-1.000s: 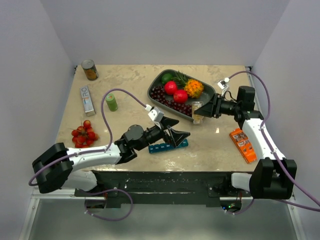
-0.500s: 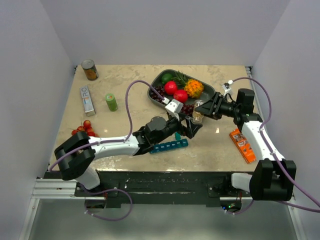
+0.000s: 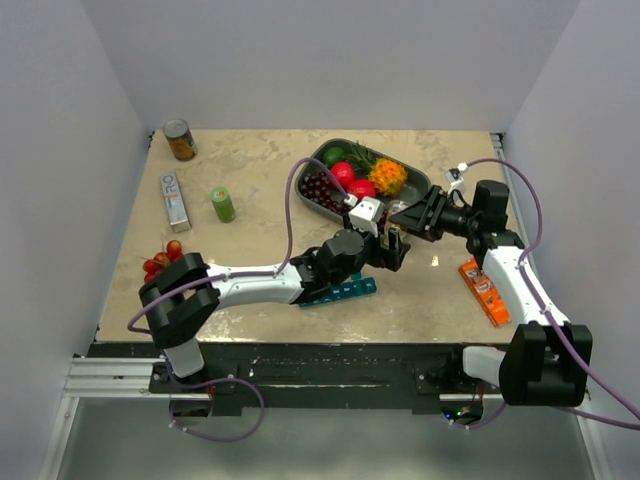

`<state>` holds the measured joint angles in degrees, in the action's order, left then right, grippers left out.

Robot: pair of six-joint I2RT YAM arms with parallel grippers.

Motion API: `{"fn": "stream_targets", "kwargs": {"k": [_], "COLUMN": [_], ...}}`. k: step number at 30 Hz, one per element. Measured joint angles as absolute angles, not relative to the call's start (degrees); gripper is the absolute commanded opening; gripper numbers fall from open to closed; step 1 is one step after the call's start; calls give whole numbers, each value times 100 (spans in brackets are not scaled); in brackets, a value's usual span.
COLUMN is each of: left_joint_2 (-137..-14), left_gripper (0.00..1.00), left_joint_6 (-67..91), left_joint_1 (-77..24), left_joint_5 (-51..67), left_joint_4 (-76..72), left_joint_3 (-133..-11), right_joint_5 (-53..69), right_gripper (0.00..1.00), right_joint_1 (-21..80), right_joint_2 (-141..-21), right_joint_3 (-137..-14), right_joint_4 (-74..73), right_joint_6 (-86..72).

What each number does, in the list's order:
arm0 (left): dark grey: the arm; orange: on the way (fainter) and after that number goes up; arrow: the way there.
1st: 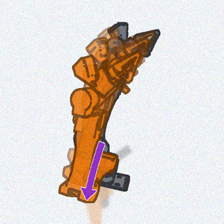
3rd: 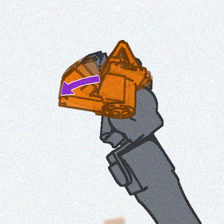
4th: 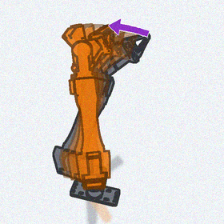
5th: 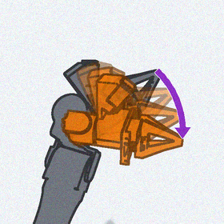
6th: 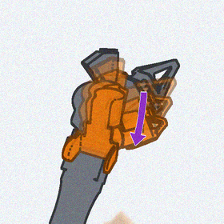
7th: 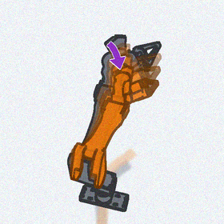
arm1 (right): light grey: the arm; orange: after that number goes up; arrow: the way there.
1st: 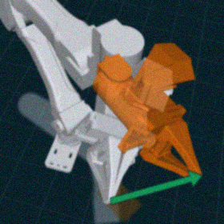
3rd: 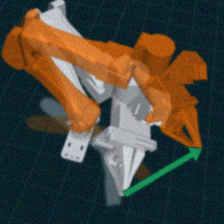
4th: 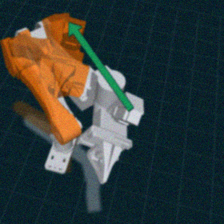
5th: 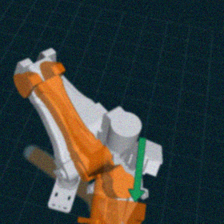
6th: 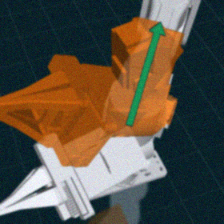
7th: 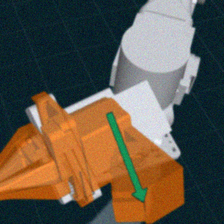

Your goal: Sort the pills into containers

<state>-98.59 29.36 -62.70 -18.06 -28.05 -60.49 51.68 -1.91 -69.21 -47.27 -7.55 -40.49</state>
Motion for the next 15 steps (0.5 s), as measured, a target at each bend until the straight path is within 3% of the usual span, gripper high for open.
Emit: {"fn": "stream_targets", "kwargs": {"k": [6,9,15], "left_joint_2": [-10123,-10191,-10241], "left_gripper": [85,69,24], "left_joint_6": [2884,2869,2779], "left_joint_1": [-6270,-6270,-6311], "left_joint_5": [-2150,-2281,-2318], "left_joint_4": [-2777,-2779,-2808], "left_joint_3": [-6396,-6510,-6613], "right_joint_5": [5166,5164,5137], "right_gripper": [16,16,21], "right_joint_1": [-191,-191,-187], "right_joint_2": [-6912,-6871,-6849], "right_joint_3": [-4600,-4545,-4519], "right_joint_4": [-624,-569,-438], "right_joint_6": [-4195,-4263,-4359]}}
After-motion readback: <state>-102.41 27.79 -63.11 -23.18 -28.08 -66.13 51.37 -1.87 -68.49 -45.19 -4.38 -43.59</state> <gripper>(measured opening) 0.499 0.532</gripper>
